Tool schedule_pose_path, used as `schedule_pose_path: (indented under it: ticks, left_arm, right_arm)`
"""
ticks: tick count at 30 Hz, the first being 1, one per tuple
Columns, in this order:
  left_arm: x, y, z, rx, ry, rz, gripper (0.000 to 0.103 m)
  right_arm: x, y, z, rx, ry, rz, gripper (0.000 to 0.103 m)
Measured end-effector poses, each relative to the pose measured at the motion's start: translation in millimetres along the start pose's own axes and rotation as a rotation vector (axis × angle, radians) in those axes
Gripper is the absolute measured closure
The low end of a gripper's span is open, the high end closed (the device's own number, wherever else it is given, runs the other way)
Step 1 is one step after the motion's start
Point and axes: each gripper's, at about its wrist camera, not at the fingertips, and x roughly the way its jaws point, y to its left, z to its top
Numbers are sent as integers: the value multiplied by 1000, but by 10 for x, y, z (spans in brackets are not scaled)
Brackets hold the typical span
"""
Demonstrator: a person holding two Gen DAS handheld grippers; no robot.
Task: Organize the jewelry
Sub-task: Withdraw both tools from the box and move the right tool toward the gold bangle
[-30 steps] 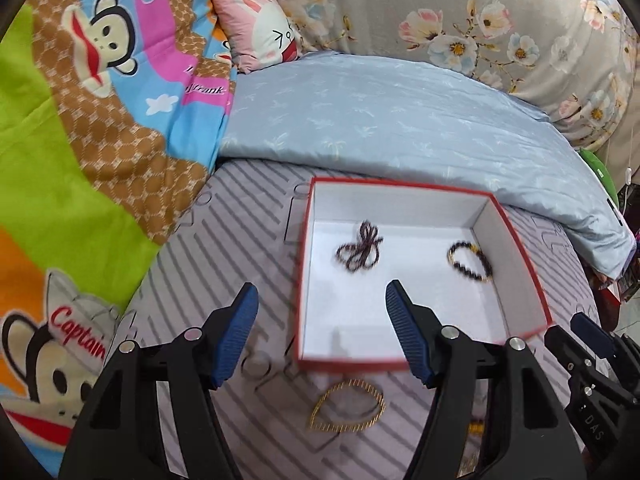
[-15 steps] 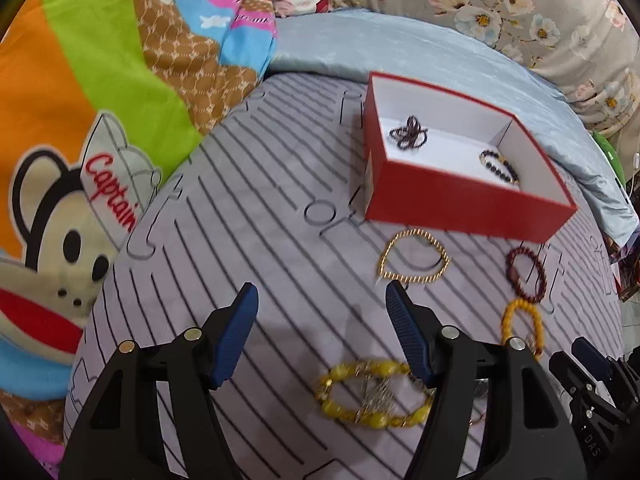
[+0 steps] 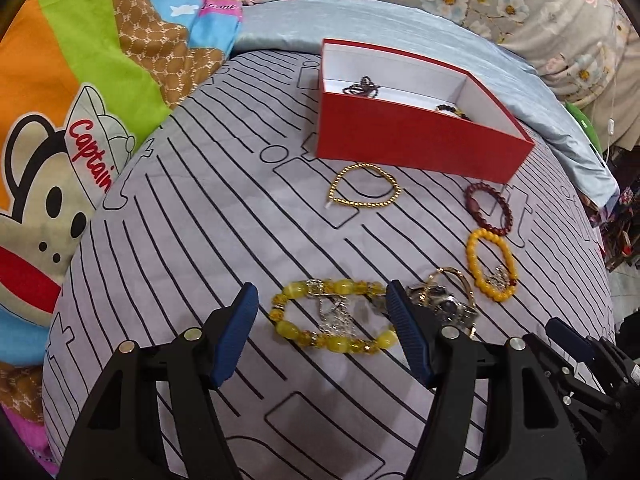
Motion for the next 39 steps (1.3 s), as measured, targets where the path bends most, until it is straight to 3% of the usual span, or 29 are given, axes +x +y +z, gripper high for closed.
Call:
schedule_pose_path:
  ticks: [22, 31, 34, 39]
  left_arm:
    - [24, -452, -266, 65, 47, -80, 42]
    - [-99, -113, -161, 7, 15, -21, 41]
    - [-84, 40, -163, -19, 19, 11, 41]
    - [-51, 235, -188, -55, 24, 37, 41]
  right_arm:
    - [-133, -211, -93, 57, -12, 22, 58]
    - [-78, 110, -66, -8, 3, 98, 58]
    - [-9, 263, -43, -32, 14, 115, 47]
    - [113, 480, 19, -64, 22, 134, 44]
